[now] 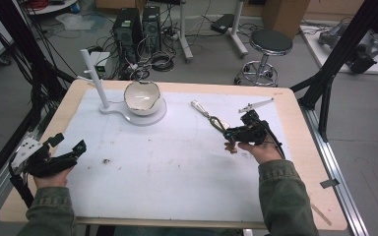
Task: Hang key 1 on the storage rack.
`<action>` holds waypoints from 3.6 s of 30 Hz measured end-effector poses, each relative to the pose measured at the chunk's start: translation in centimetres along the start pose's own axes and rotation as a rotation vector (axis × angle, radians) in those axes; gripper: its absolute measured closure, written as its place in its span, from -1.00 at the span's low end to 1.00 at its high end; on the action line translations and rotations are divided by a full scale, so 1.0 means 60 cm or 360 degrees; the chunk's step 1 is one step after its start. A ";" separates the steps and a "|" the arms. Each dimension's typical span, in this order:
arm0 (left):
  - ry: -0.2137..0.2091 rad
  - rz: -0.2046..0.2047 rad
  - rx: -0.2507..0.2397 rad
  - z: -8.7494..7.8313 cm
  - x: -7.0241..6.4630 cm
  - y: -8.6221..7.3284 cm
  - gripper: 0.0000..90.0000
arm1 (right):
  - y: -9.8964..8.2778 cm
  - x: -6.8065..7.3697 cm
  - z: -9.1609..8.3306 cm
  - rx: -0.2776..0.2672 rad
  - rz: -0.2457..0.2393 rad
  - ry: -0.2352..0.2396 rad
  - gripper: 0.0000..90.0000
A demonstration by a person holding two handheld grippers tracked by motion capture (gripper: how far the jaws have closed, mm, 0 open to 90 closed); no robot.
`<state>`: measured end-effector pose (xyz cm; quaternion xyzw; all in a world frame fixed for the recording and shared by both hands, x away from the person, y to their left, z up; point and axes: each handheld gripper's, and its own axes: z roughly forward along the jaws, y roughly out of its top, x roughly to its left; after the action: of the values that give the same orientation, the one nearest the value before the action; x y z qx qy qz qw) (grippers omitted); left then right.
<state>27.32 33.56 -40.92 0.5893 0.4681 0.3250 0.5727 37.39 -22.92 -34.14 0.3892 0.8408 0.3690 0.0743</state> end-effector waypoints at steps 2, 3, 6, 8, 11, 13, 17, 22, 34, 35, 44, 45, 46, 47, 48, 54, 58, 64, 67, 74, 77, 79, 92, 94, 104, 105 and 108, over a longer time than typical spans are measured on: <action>0.0000 -0.0002 0.0000 0.000 0.000 0.000 -0.78 | 0.013 0.009 0.002 -0.0021 -0.0007 0.0013 0.70; 0.0000 -0.0002 -0.0001 0.000 0.001 0.000 -0.78 | 0.013 0.009 0.002 -0.0021 -0.0007 0.0013 0.70; 0.0001 -0.0005 -0.0004 0.000 0.001 0.000 -0.78 | 0.027 0.019 0.007 -0.0034 -0.0038 0.0035 0.70; 0.0002 -0.0005 -0.0004 -0.001 0.001 0.000 -0.78 | 0.034 0.026 0.011 -0.0042 -0.0047 0.0058 0.70; 0.0003 -0.0005 -0.0005 -0.001 0.001 0.000 -0.78 | 0.049 0.042 0.023 -0.0039 -0.0073 0.0075 0.70; 0.0004 -0.0003 -0.0005 -0.001 0.001 0.000 -0.78 | 0.056 0.049 0.029 -0.0054 -0.0092 0.0094 0.70; 0.0008 0.0006 -0.0006 -0.002 0.002 0.000 -0.78 | 0.068 0.061 0.039 -0.0094 -0.0105 0.0119 0.70; 0.0009 0.0012 -0.0004 -0.001 0.001 0.000 -0.78 | 0.082 0.075 0.051 -0.0120 -0.0130 0.0137 0.70; 0.0009 0.0013 -0.0005 -0.001 0.002 0.000 -0.78 | 0.141 0.130 0.085 -0.0120 -0.0207 0.0225 0.70; 0.0009 0.0012 -0.0005 -0.001 0.002 0.000 -0.78 | 0.141 0.130 0.085 -0.0120 -0.0207 0.0225 0.70; 0.0009 0.0010 -0.0014 -0.002 0.003 0.000 -0.78 | 0.179 0.159 0.101 -0.0117 -0.0230 0.0283 0.70; 0.0009 0.0005 -0.0015 -0.003 0.003 0.000 -0.78 | 0.182 0.160 0.103 -0.0115 -0.0232 0.0289 0.70; 0.0008 0.0005 -0.0014 -0.003 0.003 0.000 -0.78 | 0.186 0.163 0.105 -0.0115 -0.0223 0.0306 0.70; 0.0010 0.0004 -0.0016 -0.003 0.003 0.000 -0.78 | 0.193 0.168 0.110 -0.0118 -0.0227 0.0313 0.70; 0.0010 0.0003 -0.0018 -0.003 0.004 0.000 -0.78 | 0.193 0.168 0.110 -0.0118 -0.0227 0.0313 0.70; 0.0008 0.0001 -0.0017 -0.004 0.005 0.000 -0.78 | 0.214 0.179 0.127 -0.0122 -0.0232 0.0355 0.70; 0.0006 -0.0005 -0.0017 -0.005 0.005 0.000 -0.78 | 0.229 0.188 0.137 -0.0111 -0.0236 0.0377 0.70; 0.0006 -0.0017 -0.0025 -0.006 0.007 -0.001 -0.78 | 0.253 0.198 0.155 -0.0098 -0.0238 0.0419 0.70; 0.0007 -0.0023 -0.0030 -0.006 0.007 -0.001 -0.78 | 0.266 0.203 0.163 -0.0090 -0.0249 0.0438 0.70; 0.0003 -0.0045 -0.0028 -0.007 0.011 -0.002 -0.78 | 0.303 0.212 0.178 -0.0091 -0.0236 0.0515 0.70; 0.0005 -0.0047 -0.0027 -0.007 0.012 -0.002 -0.78 | 0.317 0.213 0.185 -0.0091 -0.0222 0.0534 0.70; 0.0007 -0.0047 -0.0028 -0.006 0.012 -0.002 -0.78 | 0.325 0.214 0.191 -0.0074 -0.0235 0.0527 0.70; 0.0012 -0.0047 -0.0020 -0.004 0.011 -0.003 -0.78 | 0.376 0.232 0.218 -0.0076 -0.0259 0.0544 0.70; 0.0010 -0.0048 -0.0021 -0.003 0.011 -0.003 -0.78 | 0.383 0.236 0.223 -0.0070 -0.0272 0.0544 0.70; 0.0011 -0.0062 -0.0022 -0.002 0.013 -0.003 -0.78 | 0.428 0.263 0.256 -0.0024 -0.0340 0.0535 0.70; 0.0009 -0.0062 -0.0020 -0.002 0.013 -0.003 -0.78 | 0.431 0.266 0.258 -0.0012 -0.0321 0.0537 0.70; 0.0007 -0.0062 -0.0023 -0.003 0.014 -0.003 -0.78 | 0.439 0.272 0.269 -0.0002 -0.0332 0.0534 0.70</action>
<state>27.42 34.35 -41.23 0.5752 0.4785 0.3184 0.5821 48.64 8.92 -25.18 0.2329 0.8769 0.4195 -0.0289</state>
